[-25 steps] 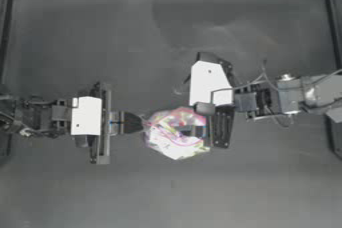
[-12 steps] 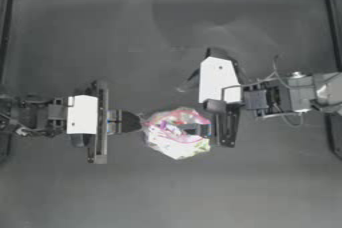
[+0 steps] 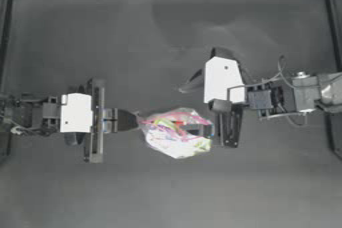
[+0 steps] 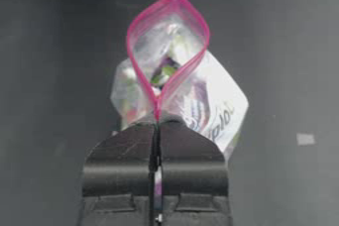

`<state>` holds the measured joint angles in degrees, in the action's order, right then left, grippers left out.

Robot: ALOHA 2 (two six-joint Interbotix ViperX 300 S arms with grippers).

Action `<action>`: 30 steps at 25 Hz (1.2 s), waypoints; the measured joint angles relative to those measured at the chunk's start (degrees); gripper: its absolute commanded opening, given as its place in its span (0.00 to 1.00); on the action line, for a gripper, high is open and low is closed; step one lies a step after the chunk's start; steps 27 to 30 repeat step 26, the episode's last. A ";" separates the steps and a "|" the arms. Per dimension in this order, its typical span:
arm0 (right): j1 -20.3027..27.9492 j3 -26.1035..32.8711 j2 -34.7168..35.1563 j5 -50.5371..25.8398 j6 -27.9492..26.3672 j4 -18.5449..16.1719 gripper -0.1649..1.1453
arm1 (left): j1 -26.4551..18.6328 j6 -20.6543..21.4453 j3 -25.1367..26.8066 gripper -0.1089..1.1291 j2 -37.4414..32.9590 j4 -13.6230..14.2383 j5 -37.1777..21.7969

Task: Put candy in bag

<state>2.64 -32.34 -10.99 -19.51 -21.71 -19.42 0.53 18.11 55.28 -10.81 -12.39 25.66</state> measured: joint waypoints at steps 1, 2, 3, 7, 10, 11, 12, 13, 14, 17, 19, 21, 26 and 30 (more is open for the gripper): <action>0.00 0.00 -0.09 0.00 0.00 0.00 0.90 | 0.00 0.00 0.00 0.19 0.00 0.00 0.00; -0.09 0.00 0.00 0.00 0.00 0.00 0.90 | 0.00 -0.09 0.00 0.19 0.00 0.00 0.00; -0.18 0.00 -0.09 0.00 0.00 0.00 0.90 | 0.00 0.00 0.00 0.19 0.00 0.00 0.00; -0.18 -0.26 0.00 0.09 0.00 0.00 0.90 | 0.00 -0.18 0.09 0.21 -0.62 0.00 0.00; -0.18 -0.62 -0.09 0.53 -0.09 0.00 0.90 | 0.00 -0.18 0.09 0.29 -0.62 -0.09 0.00; -0.18 -0.62 -0.09 0.62 -0.09 0.00 0.90 | 0.00 -0.18 0.00 0.36 -0.62 -0.09 0.00; -0.18 -0.70 0.00 0.70 -0.09 0.09 0.90 | 0.09 -0.18 0.09 0.42 -0.62 -0.09 0.00; -0.18 -0.70 -0.09 0.79 -0.09 0.09 0.90 | 0.09 -0.18 0.09 0.49 -0.62 -0.09 0.00; -0.18 -0.70 -0.09 0.79 -0.09 0.09 0.90 | 0.18 -0.18 0.09 0.56 -0.62 -0.09 0.00; -0.26 -0.70 0.00 0.88 -0.09 0.09 0.90 | 0.18 -0.18 0.00 0.79 -0.62 -0.09 0.00; -0.26 -0.70 0.00 0.88 -0.09 0.09 0.90 | 0.18 -0.18 0.00 0.90 -0.62 -0.09 0.00; -0.35 -0.70 0.00 0.88 -0.09 0.09 0.90 | 0.18 -0.26 0.09 0.94 -0.62 -0.09 0.09; -0.53 -0.70 -0.09 0.88 -0.09 0.09 0.90 | 0.09 -0.26 0.00 0.91 -0.62 -0.09 0.00; -0.53 -0.70 -0.09 0.88 -0.09 0.09 0.90 | 0.09 -0.26 0.00 0.91 -0.62 -0.09 0.00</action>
